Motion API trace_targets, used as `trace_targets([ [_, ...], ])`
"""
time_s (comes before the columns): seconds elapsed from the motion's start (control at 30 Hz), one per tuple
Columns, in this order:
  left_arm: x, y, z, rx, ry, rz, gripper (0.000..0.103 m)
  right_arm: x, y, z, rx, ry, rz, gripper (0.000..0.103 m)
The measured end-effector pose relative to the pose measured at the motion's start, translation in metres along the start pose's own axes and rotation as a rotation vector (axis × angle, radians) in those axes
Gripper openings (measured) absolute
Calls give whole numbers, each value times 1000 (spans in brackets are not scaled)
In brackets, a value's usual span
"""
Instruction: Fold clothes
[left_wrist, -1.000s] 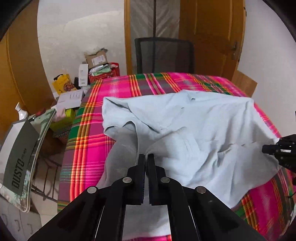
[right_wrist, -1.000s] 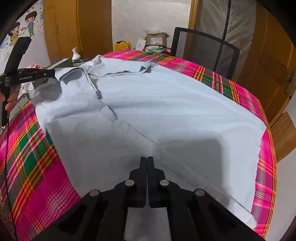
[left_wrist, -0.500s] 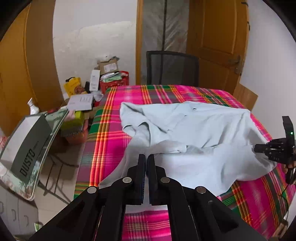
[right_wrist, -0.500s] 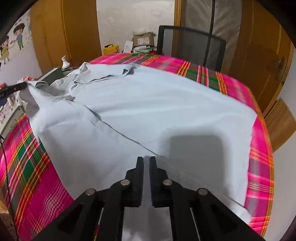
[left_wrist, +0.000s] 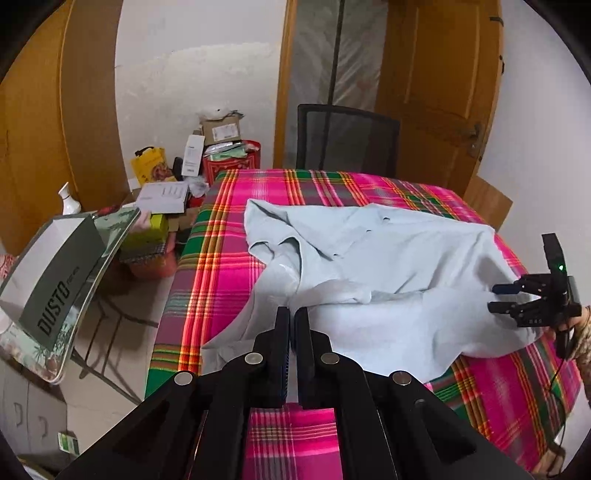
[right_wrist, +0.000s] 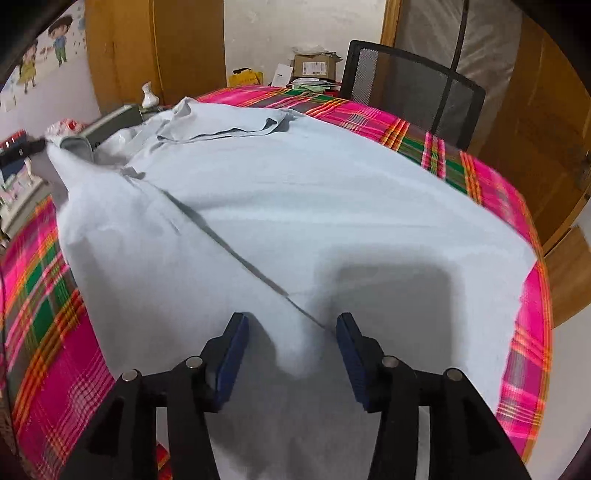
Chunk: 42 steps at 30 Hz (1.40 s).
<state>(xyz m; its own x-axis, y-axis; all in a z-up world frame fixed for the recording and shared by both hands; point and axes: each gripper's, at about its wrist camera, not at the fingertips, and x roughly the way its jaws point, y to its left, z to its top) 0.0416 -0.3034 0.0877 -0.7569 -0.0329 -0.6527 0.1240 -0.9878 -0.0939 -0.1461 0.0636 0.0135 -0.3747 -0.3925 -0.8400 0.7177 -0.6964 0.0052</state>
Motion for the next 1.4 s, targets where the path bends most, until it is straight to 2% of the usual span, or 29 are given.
trace_targets([
  [0.03, -1, -1, 0, 1, -3, -2, 3, 0, -2, 0, 10, 0, 11, 51],
  [0.1, -3, -1, 1, 0, -6, -2, 3, -1, 1, -1, 3, 0, 17, 45],
  [0.17, -4, -1, 1, -2, -4, -1, 3, -5, 7, -2, -17, 6, 21, 21],
  [0.23, -5, -1, 0, -6, -3, 4, 3, -9, 12, -4, -44, 2, -15, 7],
  [0.27, -6, 0, 0, -11, -3, 3, 3, -14, 13, -6, -48, -7, -21, 6],
  [0.43, -15, 2, -5, -22, -4, 1, 3, -39, 17, -15, -41, -66, -31, 5],
  [0.7, -39, 1, -24, -38, -13, -9, 3, -79, 42, -34, -112, -110, -54, 5],
  [1.17, -67, -4, -81, -52, 11, -9, 3, -99, 80, -86, -140, -96, -39, 5],
  [1.4, -76, 1, -113, -100, 41, -26, 3, -110, 97, -112, -143, -88, -15, 5],
])
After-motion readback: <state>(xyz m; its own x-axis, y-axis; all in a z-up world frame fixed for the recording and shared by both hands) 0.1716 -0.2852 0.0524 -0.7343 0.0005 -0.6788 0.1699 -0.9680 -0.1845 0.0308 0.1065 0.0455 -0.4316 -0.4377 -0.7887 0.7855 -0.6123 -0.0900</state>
